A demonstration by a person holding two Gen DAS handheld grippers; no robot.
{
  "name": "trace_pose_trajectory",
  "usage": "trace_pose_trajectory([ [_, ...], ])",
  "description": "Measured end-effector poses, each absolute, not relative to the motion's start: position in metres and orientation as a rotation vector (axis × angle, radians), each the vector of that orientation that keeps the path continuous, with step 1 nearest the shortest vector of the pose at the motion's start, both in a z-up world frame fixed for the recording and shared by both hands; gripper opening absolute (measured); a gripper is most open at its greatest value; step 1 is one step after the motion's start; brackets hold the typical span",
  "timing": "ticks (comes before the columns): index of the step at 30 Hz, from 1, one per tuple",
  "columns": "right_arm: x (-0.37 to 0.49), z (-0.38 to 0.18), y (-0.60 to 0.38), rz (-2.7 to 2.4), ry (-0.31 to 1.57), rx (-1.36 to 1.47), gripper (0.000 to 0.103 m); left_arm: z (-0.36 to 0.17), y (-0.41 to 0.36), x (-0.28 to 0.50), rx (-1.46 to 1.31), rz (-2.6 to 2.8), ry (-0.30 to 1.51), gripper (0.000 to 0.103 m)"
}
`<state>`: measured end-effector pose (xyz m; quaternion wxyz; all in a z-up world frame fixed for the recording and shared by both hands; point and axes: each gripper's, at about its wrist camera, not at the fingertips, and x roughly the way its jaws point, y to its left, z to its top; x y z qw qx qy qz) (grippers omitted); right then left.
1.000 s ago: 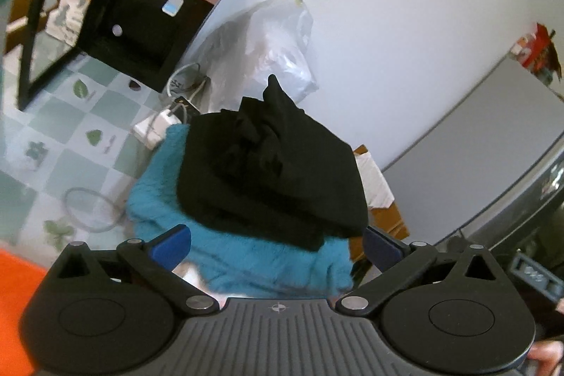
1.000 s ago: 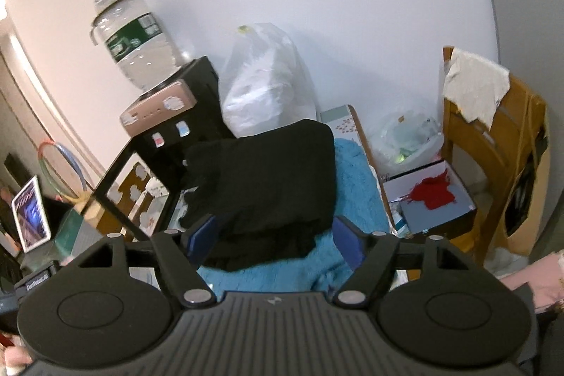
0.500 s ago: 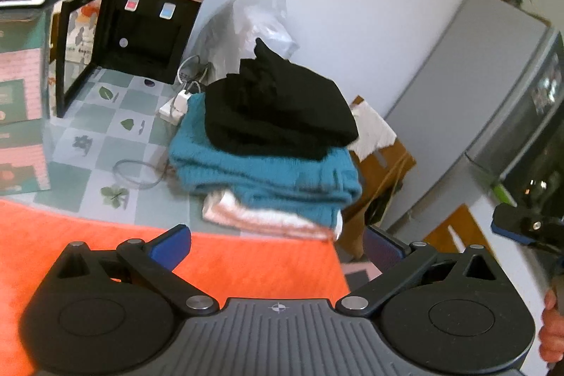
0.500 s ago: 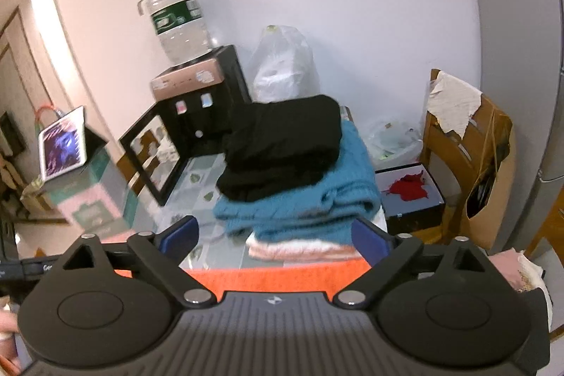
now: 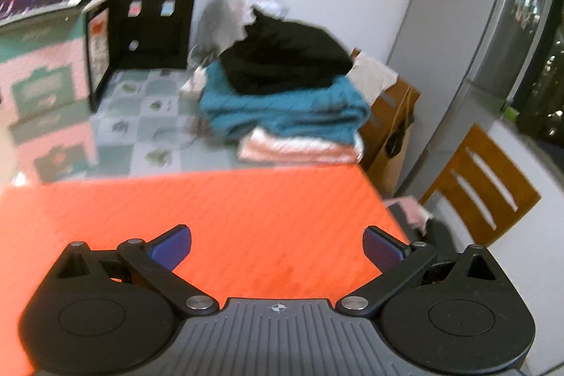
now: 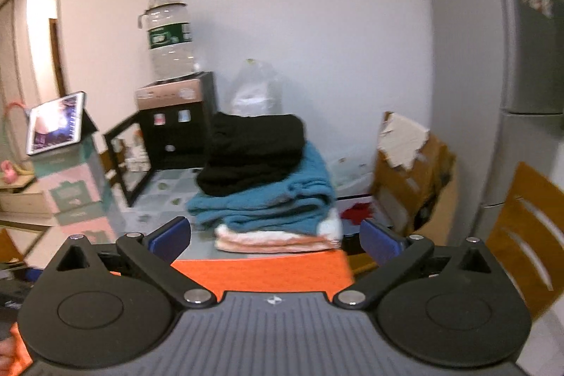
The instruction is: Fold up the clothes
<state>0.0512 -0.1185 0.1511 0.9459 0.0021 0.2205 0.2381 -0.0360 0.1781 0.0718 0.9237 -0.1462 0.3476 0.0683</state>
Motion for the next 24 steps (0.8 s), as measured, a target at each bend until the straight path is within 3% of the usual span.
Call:
trace_pose_trajectory([
  [10,0.017,0.106,-0.13,0.373,0.549,-0.163,0.103,0.046,0.205,-0.081,-0.319,0.234,0.791,0.103],
  [24,-0.037,0.059,-0.117,0.363,0.69,-0.086,0.103,0.031,0.15,-0.087,-0.222,0.147,0.82,0.103],
])
